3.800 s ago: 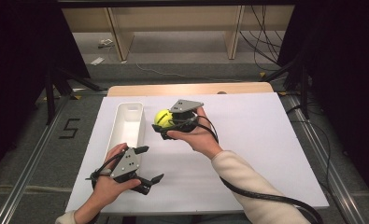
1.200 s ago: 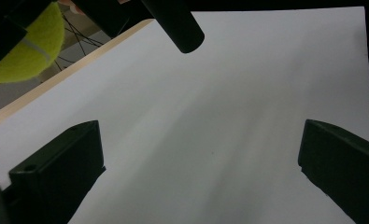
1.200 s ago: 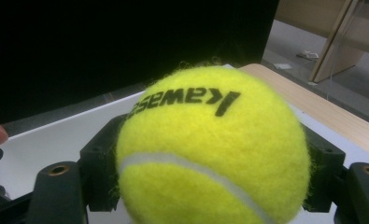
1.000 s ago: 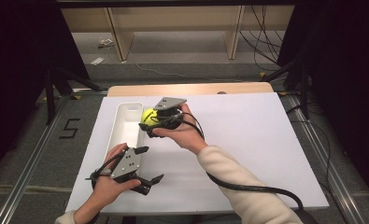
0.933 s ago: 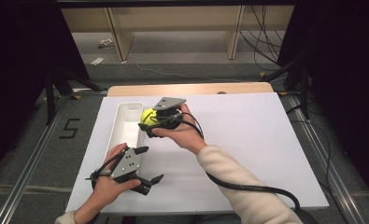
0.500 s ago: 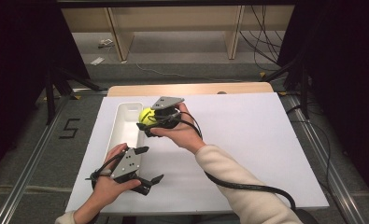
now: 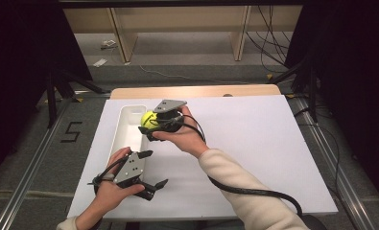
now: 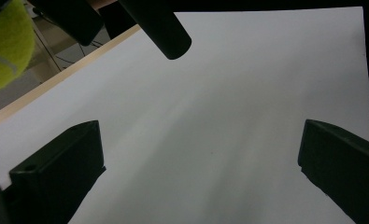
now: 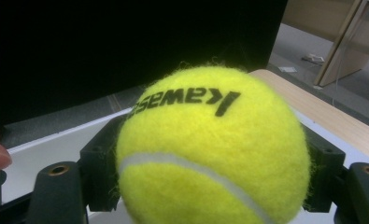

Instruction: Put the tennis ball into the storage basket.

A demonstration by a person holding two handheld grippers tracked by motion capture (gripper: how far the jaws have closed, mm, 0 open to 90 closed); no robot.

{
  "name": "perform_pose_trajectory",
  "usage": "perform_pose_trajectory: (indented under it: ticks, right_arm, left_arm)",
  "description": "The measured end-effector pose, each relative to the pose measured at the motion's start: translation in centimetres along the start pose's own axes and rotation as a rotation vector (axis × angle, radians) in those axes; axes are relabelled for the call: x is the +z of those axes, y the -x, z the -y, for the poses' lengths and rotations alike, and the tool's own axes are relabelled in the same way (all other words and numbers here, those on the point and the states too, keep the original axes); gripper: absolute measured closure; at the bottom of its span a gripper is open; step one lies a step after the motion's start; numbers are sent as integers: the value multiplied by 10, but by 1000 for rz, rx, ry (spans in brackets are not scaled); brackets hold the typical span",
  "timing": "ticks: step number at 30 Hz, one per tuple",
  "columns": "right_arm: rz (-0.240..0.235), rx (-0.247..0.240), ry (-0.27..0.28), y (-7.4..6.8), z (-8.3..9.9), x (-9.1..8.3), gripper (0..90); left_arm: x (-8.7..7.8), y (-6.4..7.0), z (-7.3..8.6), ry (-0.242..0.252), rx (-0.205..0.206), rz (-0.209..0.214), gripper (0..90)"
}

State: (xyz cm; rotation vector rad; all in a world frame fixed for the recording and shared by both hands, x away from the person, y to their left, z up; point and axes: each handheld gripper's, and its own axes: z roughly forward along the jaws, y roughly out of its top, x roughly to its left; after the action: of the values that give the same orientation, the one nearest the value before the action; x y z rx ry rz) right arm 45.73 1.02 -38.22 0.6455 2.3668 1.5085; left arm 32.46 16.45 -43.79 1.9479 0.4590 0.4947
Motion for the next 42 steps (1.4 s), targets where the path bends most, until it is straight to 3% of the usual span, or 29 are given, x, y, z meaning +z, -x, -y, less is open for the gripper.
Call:
perform_pose_trajectory:
  ticks: [42]
  right_arm:
    - [-19, -18, -5, -9, -7, 12, 263]
  left_arm:
    - [0, 1, 0, -1, 3, 3, 0]
